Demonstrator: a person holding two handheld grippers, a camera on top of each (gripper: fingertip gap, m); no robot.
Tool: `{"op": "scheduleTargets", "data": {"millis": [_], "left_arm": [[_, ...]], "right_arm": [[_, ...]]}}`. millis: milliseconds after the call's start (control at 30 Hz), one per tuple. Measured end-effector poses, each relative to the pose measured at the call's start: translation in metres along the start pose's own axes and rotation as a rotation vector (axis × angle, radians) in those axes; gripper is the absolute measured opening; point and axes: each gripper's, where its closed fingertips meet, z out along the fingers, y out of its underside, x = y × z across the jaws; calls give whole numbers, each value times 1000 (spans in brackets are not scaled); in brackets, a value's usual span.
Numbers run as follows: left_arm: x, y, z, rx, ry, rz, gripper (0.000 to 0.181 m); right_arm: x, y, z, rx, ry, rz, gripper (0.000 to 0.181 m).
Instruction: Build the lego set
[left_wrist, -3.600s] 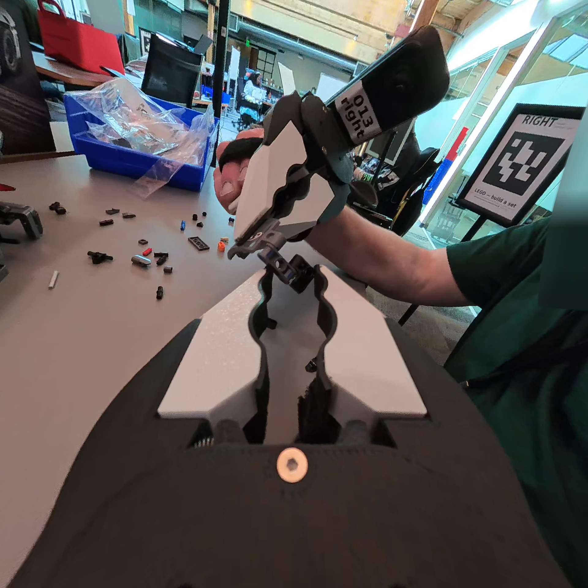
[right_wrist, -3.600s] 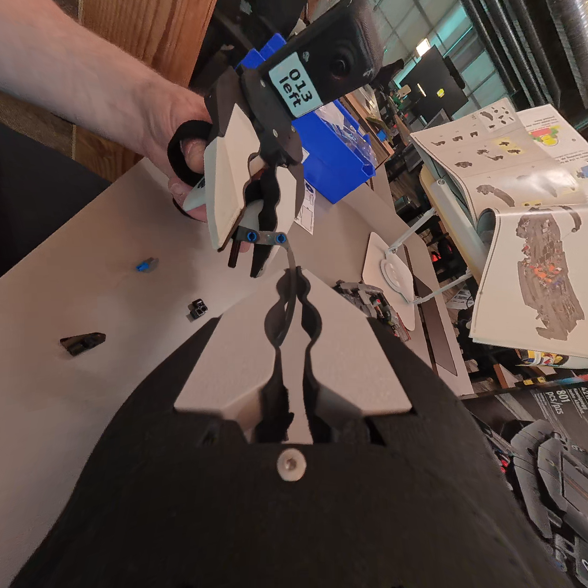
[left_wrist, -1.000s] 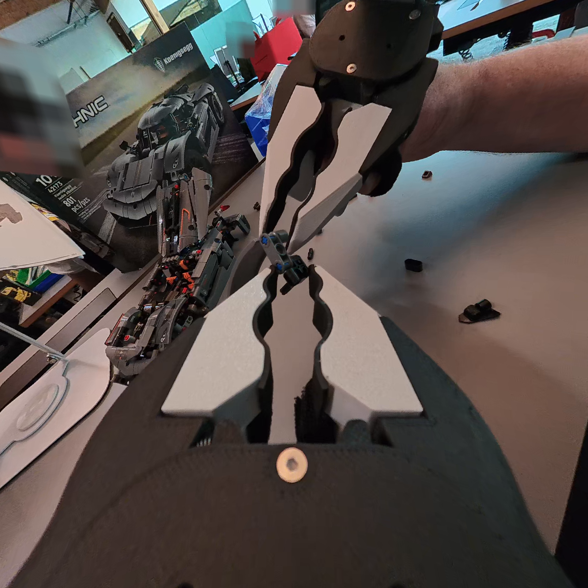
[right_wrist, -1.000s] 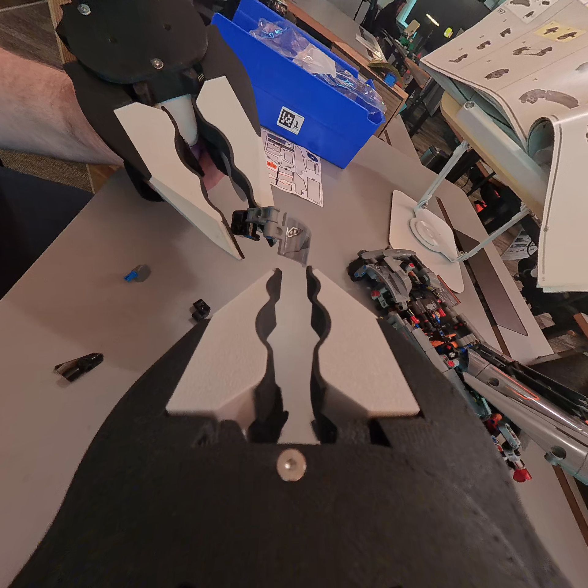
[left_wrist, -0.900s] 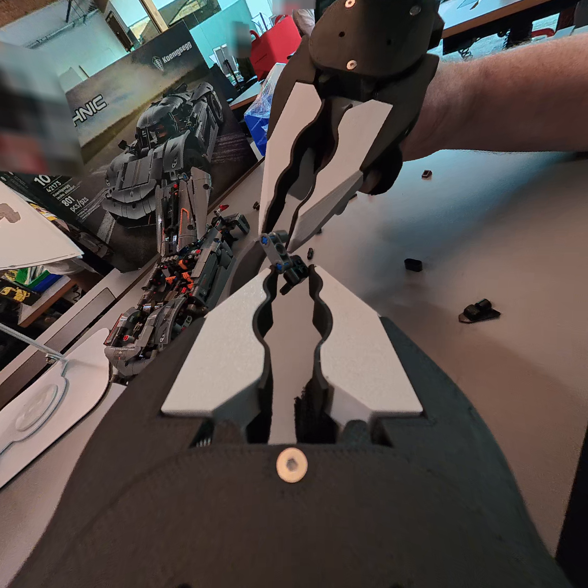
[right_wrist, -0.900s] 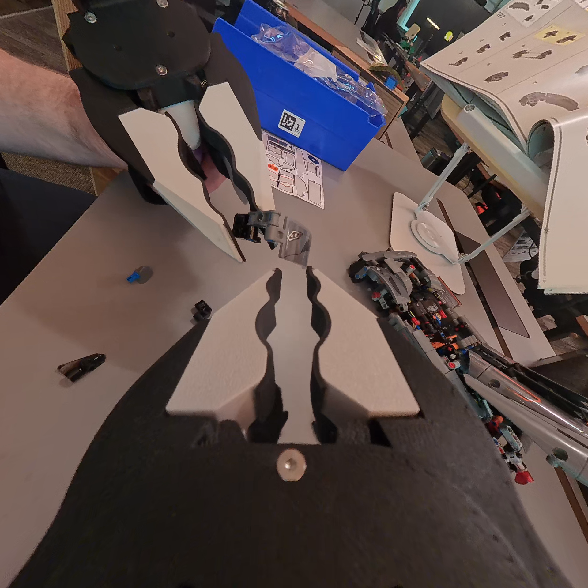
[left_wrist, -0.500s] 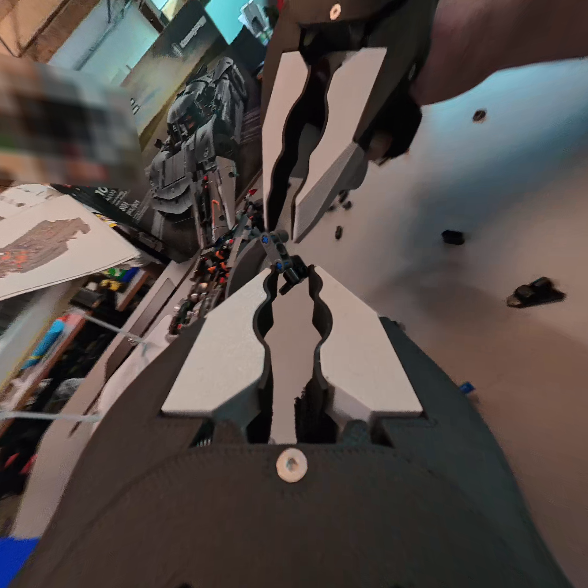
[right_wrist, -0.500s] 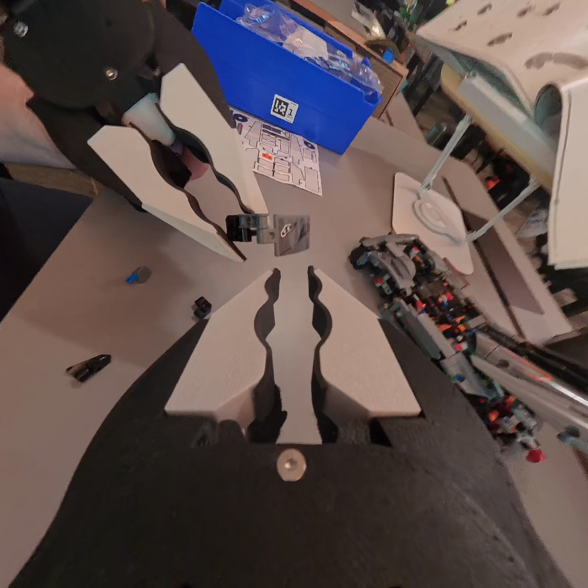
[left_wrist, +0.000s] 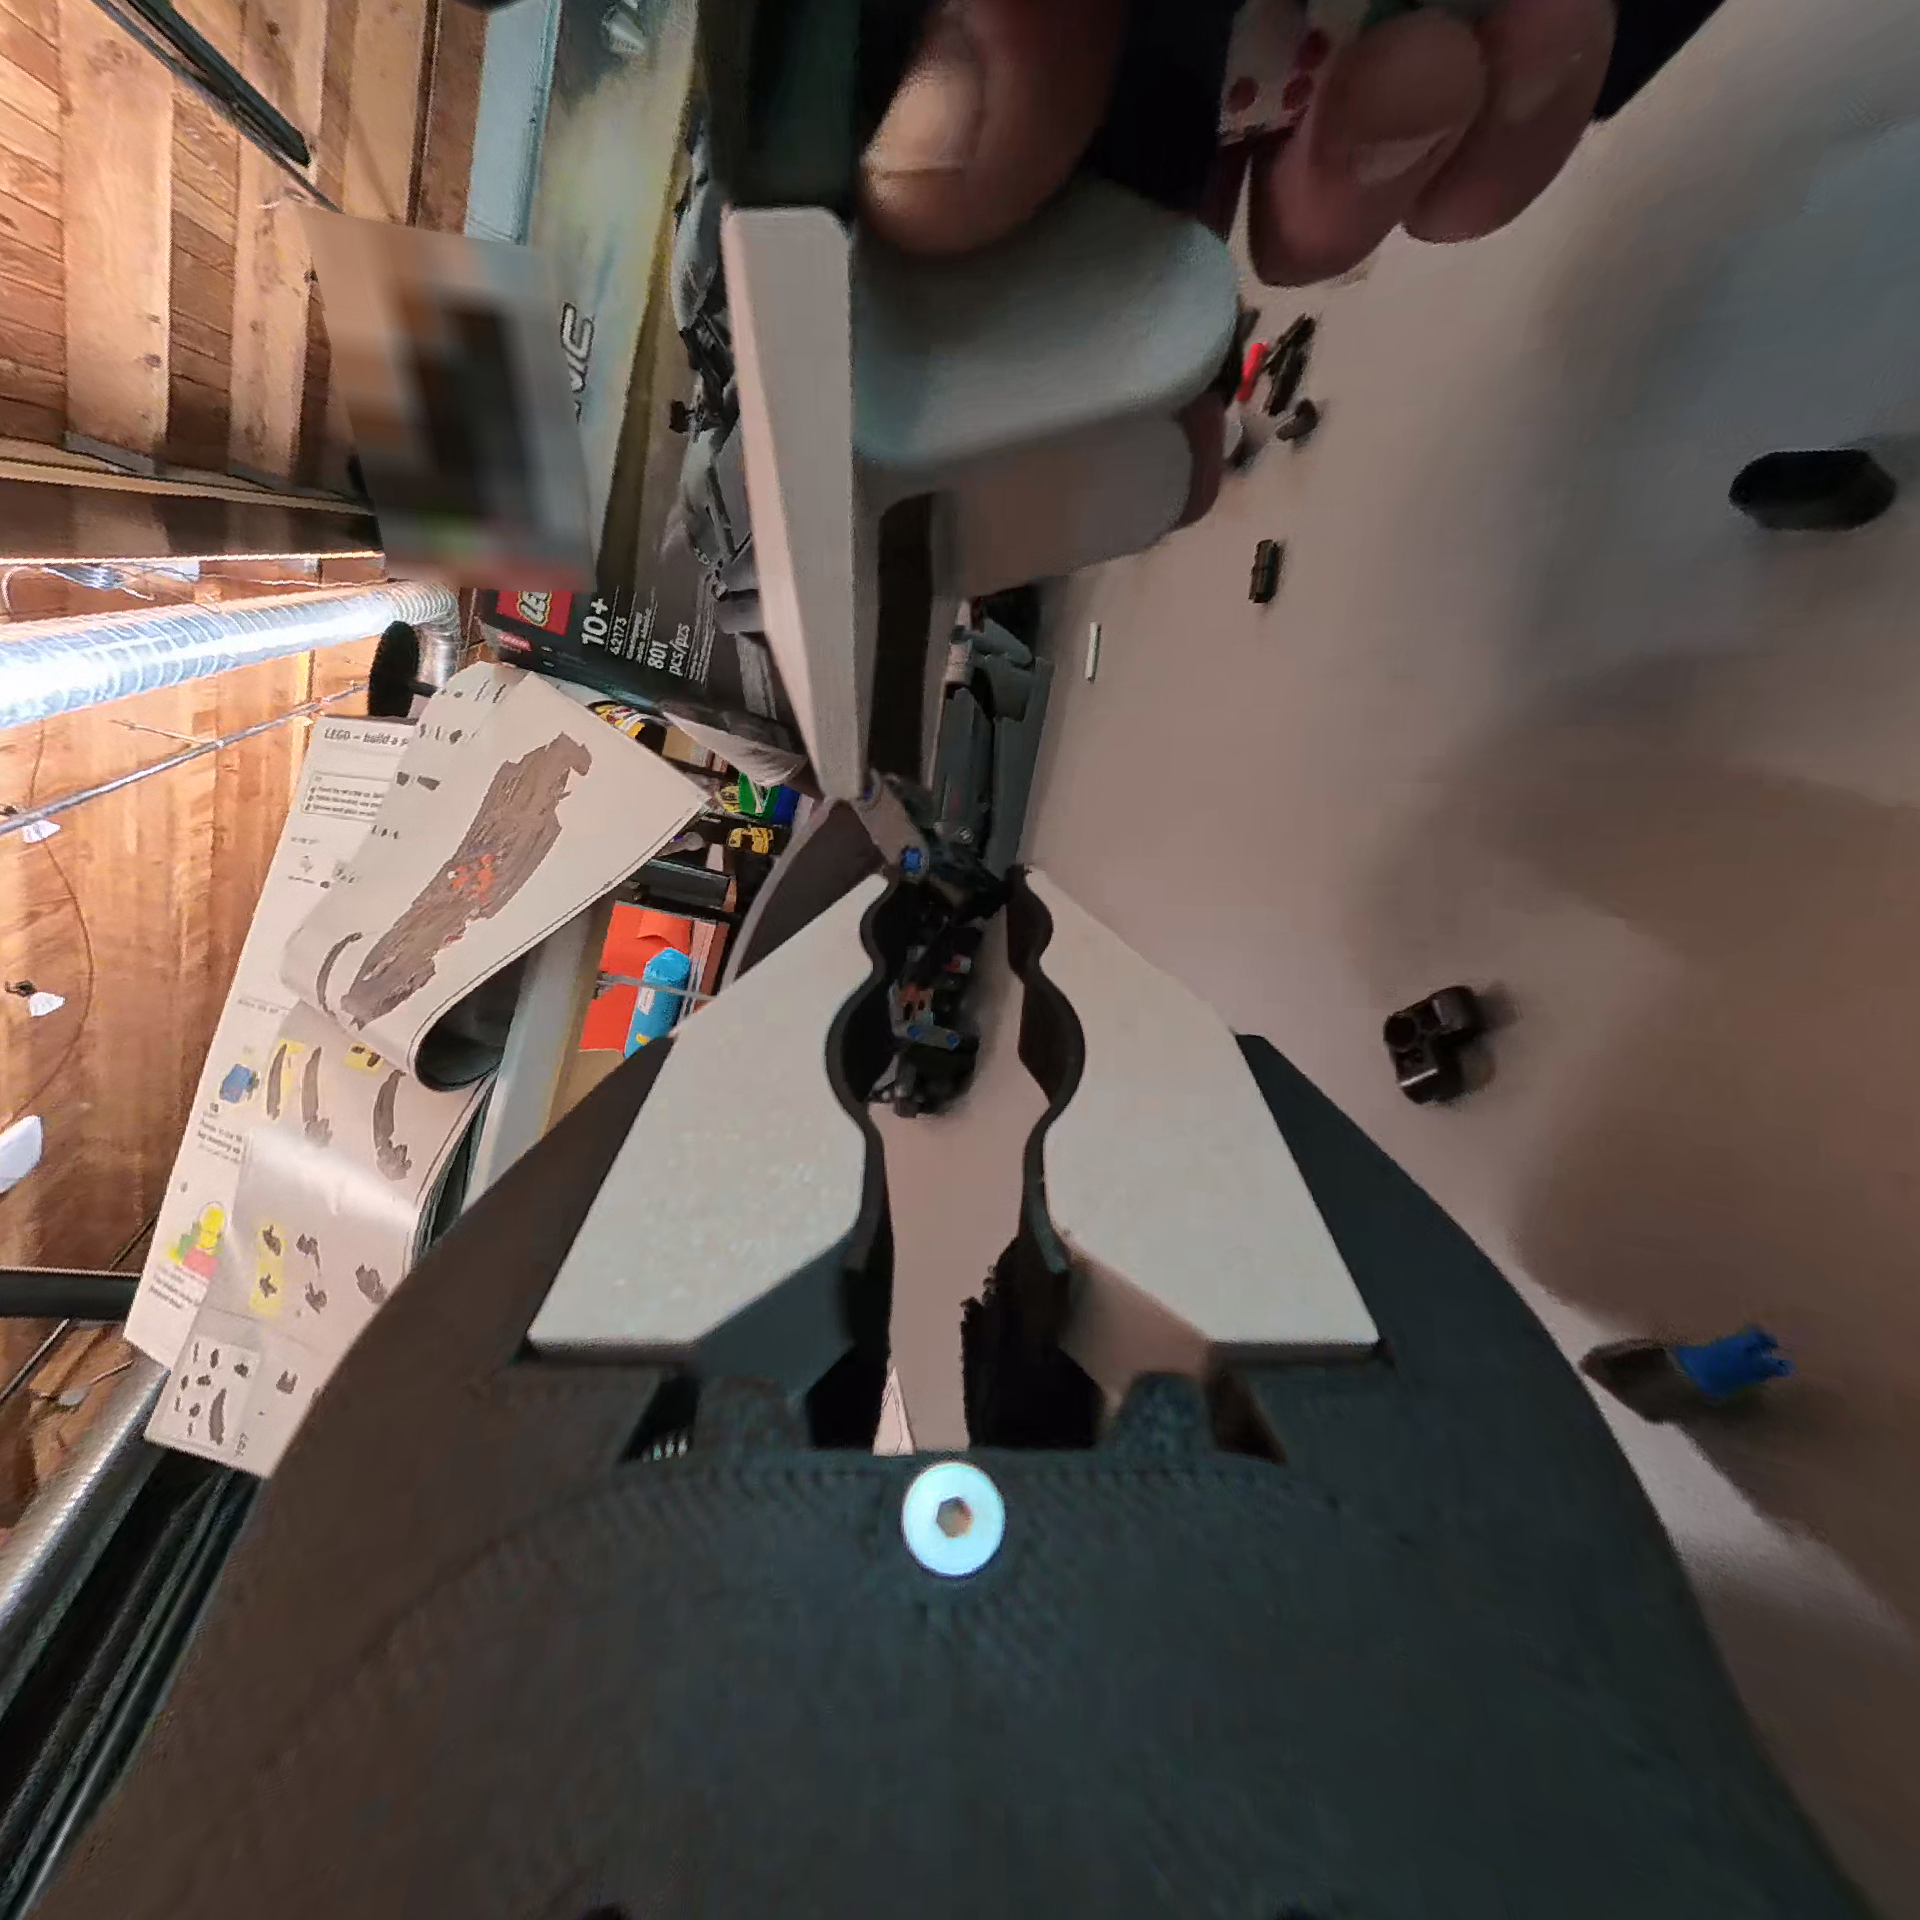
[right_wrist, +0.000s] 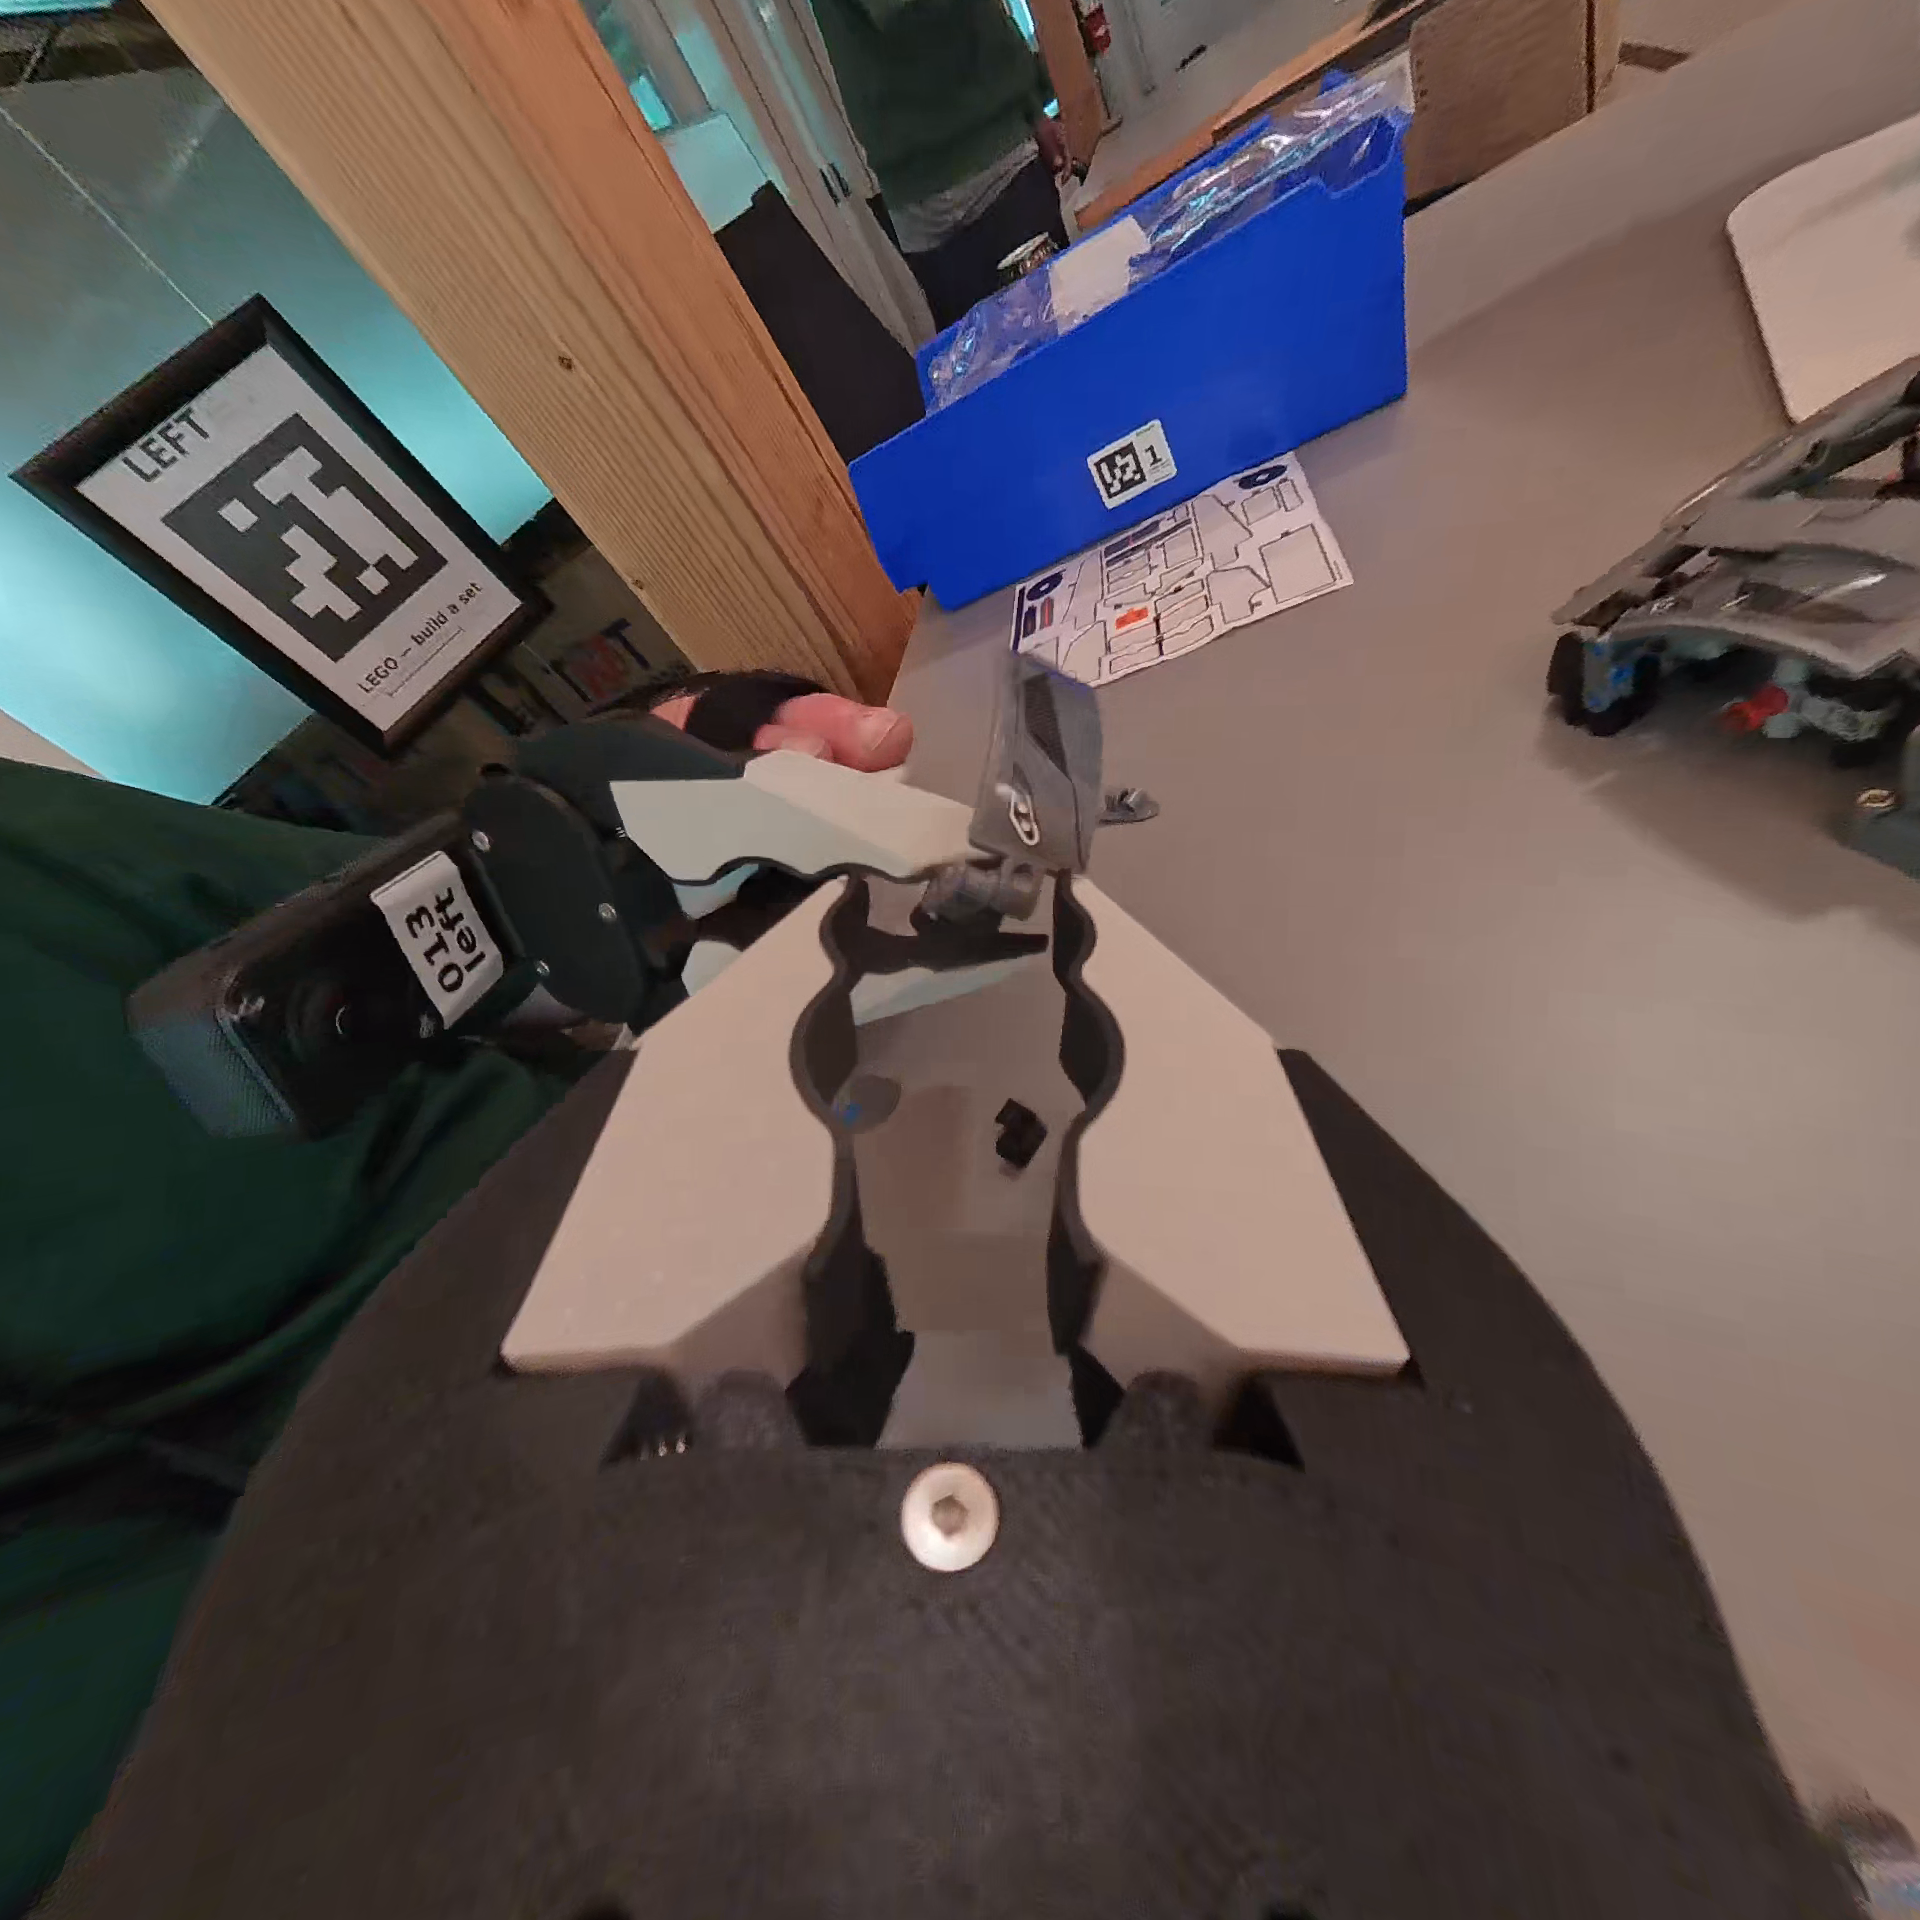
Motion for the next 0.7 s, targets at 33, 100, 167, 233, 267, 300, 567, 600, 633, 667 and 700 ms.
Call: {"op": "scheduleTargets", "data": {"millis": [33,100,167,233,267,300,567,600,633,667,700], "left_arm": [[2,-1,1,2,6,1,16],[6,-4,2,11,19,6,13],[5,-4,3,15,20,0,13],[6,-4,3,18,27,-9,13],[6,-4,4,18,28,-6,13],[7,-4,4,20,29,-6,13],[5,-5,3,48,36,-47,13],[5,-6,2,60,36,-58,13],[4,-7,1,74,43,-82,13],[3,-8,0,90,58,-113,13],[2,-8,-1,109,76,-154,13]], "right_arm": [[0,1,2,-5,-3,1,34],[5,3,3,-20,29,-10,26],[8,3,1,-13,42,-11,19],[9,2,0,-9,36,-5,18],[9,3,0,-11,40,-11,18],[10,3,0,-13,45,-18,18],[8,1,0,-1,25,-11,17],[8,1,0,2,19,-7,18],[7,0,-1,6,16,-9,18],[6,-2,-2,13,22,-21,21],[6,-4,-3,22,28,-35,24]]}}
